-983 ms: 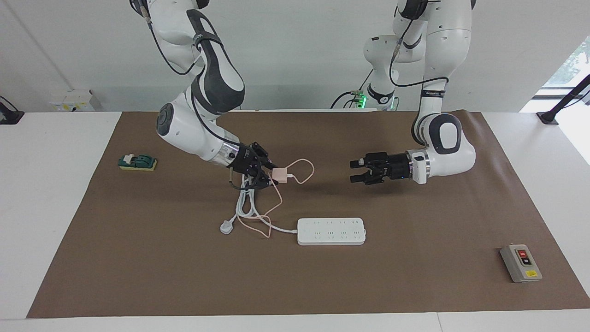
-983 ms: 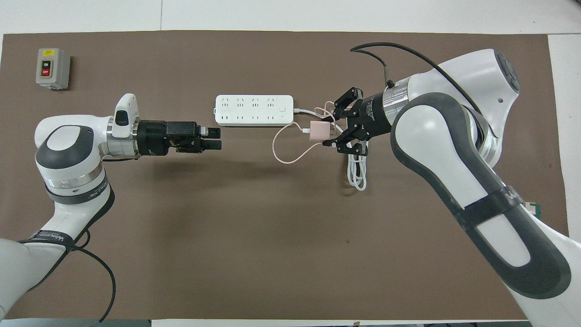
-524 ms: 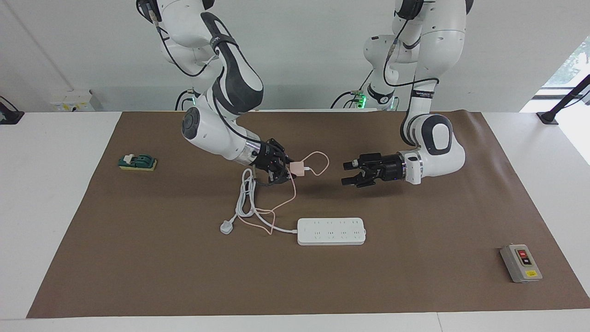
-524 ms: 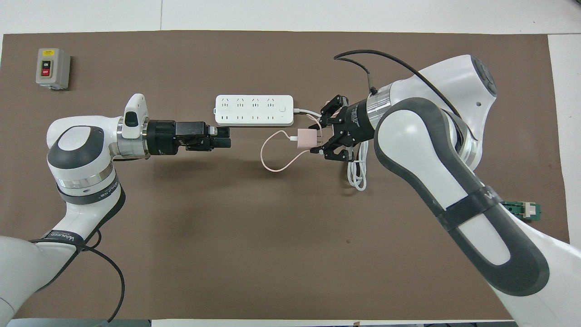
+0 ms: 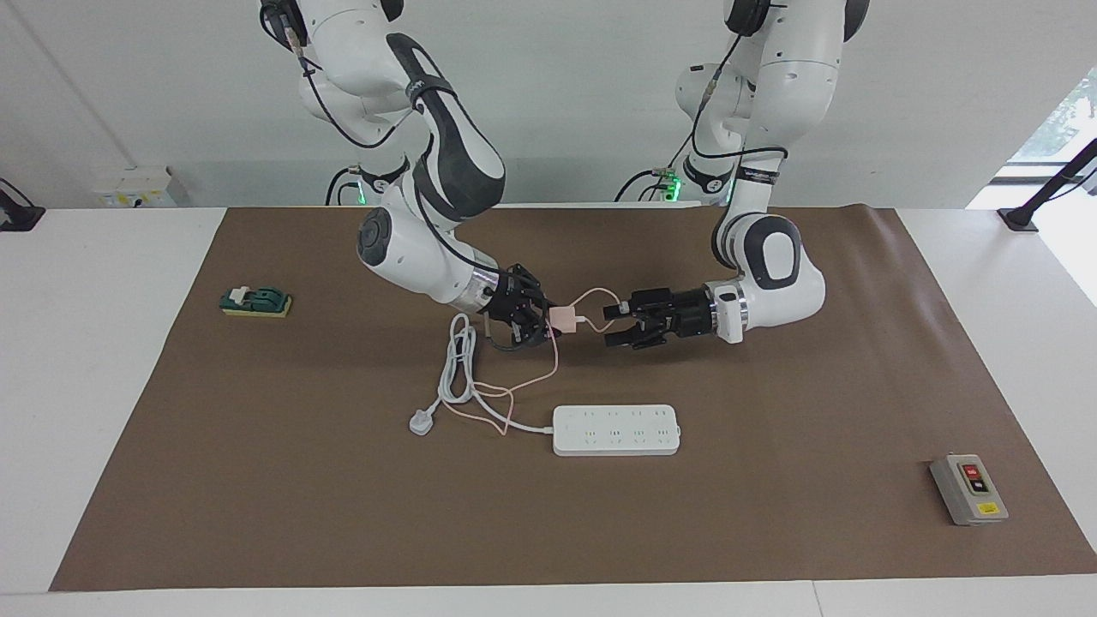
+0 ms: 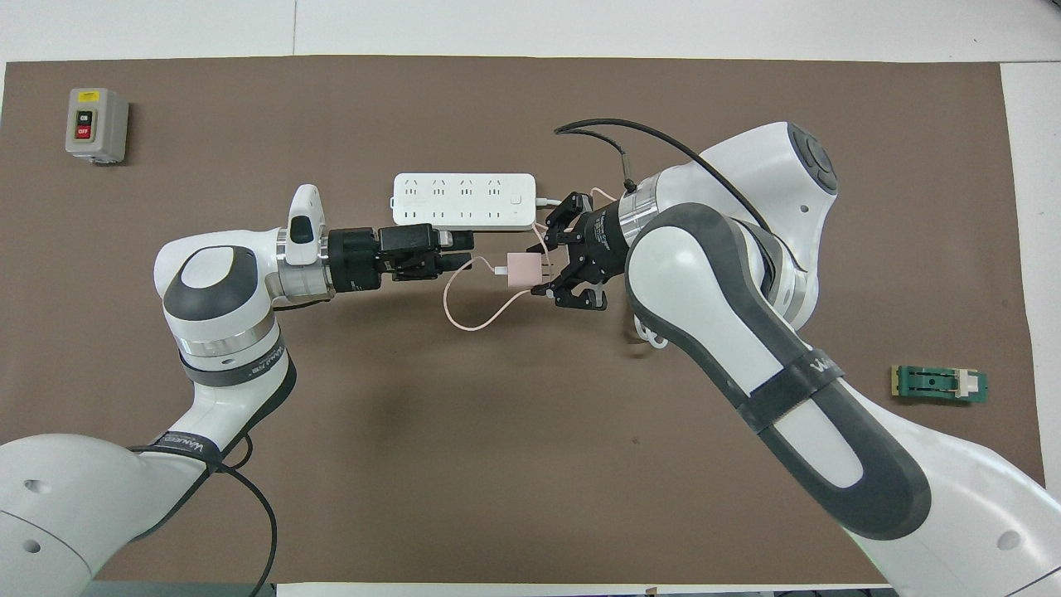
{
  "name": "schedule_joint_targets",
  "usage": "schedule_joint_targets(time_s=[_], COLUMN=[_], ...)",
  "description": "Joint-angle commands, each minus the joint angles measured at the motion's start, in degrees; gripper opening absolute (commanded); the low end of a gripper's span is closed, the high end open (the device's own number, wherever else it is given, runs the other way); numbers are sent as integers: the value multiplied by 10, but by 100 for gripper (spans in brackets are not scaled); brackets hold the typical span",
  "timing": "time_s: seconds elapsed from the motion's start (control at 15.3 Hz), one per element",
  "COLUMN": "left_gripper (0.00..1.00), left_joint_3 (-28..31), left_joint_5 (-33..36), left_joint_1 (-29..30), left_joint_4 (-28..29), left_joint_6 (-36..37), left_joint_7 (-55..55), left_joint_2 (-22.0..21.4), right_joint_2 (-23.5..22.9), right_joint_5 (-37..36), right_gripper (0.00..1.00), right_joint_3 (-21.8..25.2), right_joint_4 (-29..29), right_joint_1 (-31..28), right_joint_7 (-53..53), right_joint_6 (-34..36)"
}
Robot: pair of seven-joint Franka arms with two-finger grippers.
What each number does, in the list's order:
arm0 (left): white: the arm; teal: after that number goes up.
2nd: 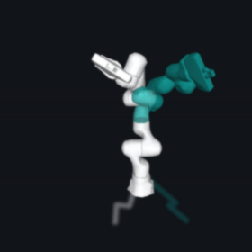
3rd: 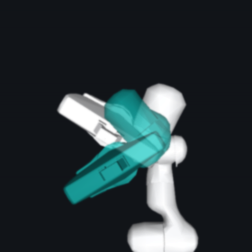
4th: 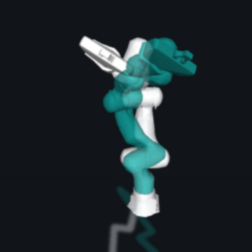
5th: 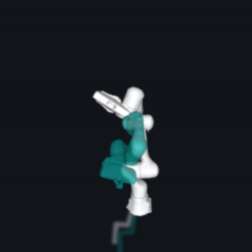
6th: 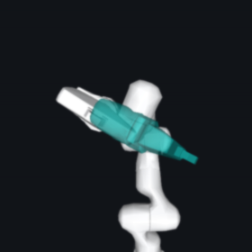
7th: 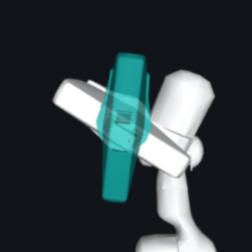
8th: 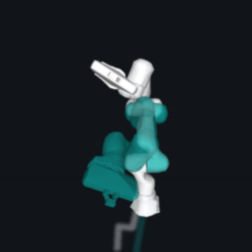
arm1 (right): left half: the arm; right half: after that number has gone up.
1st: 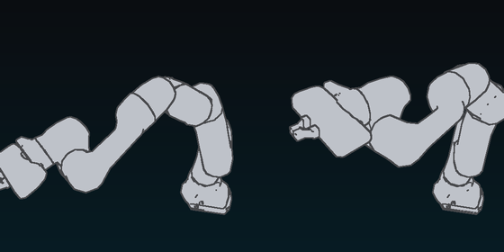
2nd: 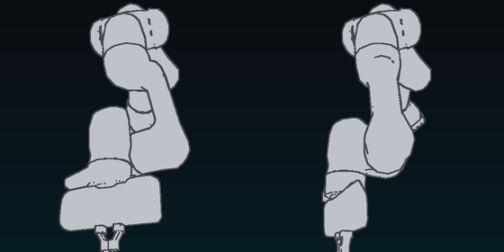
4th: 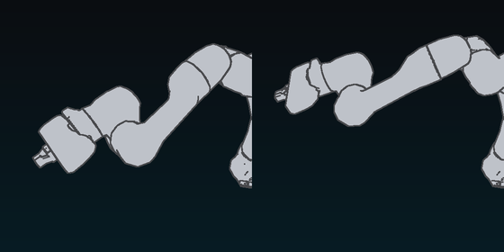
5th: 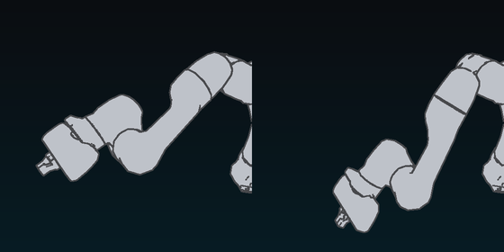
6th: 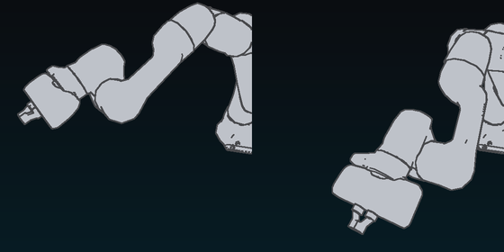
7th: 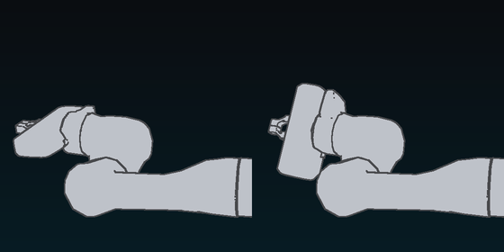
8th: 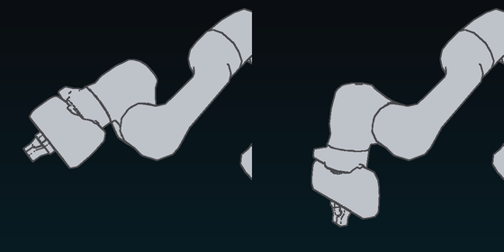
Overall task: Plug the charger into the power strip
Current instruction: 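Grasp the pink charger with the left gripper from the right gripper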
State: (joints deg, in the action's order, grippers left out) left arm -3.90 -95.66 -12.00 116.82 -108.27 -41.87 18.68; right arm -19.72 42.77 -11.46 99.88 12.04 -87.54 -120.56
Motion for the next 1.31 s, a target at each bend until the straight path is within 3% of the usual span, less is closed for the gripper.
schedule_joint_targets(time_s=[0.0,0.39,0.79,1.05,1.25], left_gripper=[100,100,100,93,77], left_joint_3=[6,6,6,6,7], left_joint_5=[-16,-70,-74,-74,-74], left_joint_1=[-13,-55,-65,-64,-61], left_joint_4=[18,10,10,11,11], left_joint_6=[-17,-59,-63,-59,-57], left_joint_7=[-22,-24,-35,-48,-49], left_joint_2=[-5,-1,-1,-2,-2], right_joint_2=[-1,-2,-5,-5,-5], right_joint_5=[18,18,16,17,17], right_gripper=[0,0,0,0,0], right_joint_3=[0,0,1,1,1], right_joint_4=[-1,0,7,8,8], right_joint_1=[0,9,22,23,29], right_joint_7=[3,-24,-47,-49,-50], right_joint_6=[-12,-40,-72,-73,-79])
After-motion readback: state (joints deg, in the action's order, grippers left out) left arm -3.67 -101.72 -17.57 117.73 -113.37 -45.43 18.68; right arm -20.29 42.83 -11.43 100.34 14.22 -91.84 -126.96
